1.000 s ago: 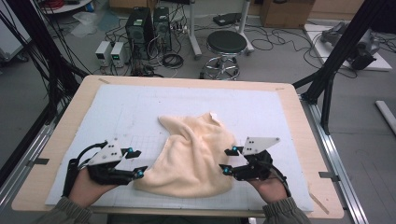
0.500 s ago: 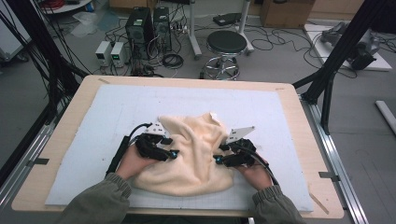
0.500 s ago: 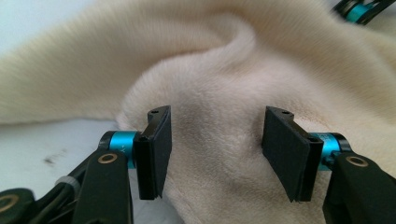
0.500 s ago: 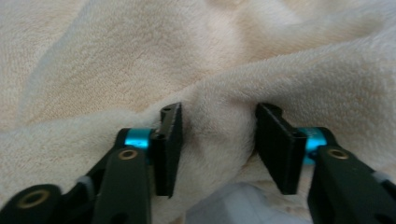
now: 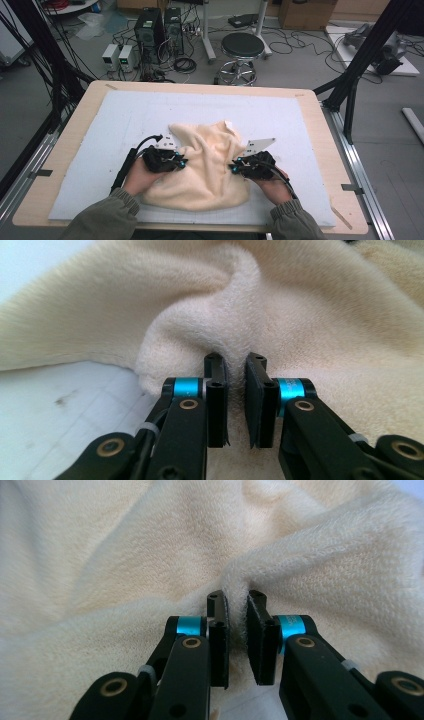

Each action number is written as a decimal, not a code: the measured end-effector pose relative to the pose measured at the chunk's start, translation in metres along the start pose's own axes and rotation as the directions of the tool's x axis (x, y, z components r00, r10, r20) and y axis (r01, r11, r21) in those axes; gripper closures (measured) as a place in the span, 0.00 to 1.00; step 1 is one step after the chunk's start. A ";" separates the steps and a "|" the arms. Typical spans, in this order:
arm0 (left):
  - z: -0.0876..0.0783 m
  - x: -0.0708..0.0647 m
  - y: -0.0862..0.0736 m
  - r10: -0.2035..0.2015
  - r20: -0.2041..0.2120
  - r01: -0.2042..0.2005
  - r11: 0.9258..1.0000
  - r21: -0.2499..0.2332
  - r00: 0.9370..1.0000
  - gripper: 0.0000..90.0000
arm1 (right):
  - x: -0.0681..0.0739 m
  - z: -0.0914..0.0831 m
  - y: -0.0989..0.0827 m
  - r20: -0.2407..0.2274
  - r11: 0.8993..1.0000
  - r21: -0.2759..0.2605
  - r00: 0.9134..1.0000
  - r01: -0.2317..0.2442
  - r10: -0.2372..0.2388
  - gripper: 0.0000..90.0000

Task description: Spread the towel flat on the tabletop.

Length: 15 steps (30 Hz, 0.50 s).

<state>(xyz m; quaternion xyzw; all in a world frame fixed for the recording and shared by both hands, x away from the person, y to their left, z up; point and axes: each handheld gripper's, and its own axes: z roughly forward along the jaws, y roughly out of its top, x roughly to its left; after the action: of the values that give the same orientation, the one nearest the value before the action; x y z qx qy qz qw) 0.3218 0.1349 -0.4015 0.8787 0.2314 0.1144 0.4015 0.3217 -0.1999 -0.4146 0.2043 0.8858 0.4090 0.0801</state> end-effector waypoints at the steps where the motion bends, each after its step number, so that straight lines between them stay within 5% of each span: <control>1: -0.015 -0.003 -0.004 0.014 -0.021 -0.014 1.000 -0.022 1.000 0.93 | 0.004 -0.006 0.002 0.001 1.000 -0.017 1.000 0.010 -0.010 0.90; 7: -0.052 -0.006 -0.024 -0.025 -0.039 0.023 0.998 -0.058 0.999 0.93 | 0.020 -0.016 0.007 -0.021 0.998 -0.051 0.999 0.039 -0.040 0.91; 15: -0.101 -0.020 -0.054 -0.040 -0.050 0.037 0.997 -0.061 0.998 0.94 | 0.064 -0.014 0.012 -0.127 0.993 -0.042 0.985 0.109 -0.114 0.90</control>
<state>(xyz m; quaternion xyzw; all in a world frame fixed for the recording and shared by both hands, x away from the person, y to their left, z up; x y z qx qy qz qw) 0.2486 0.2218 -0.3775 0.8585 0.2549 0.1362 0.4236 0.2634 -0.1753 -0.3947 0.1261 0.8918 0.4317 0.0490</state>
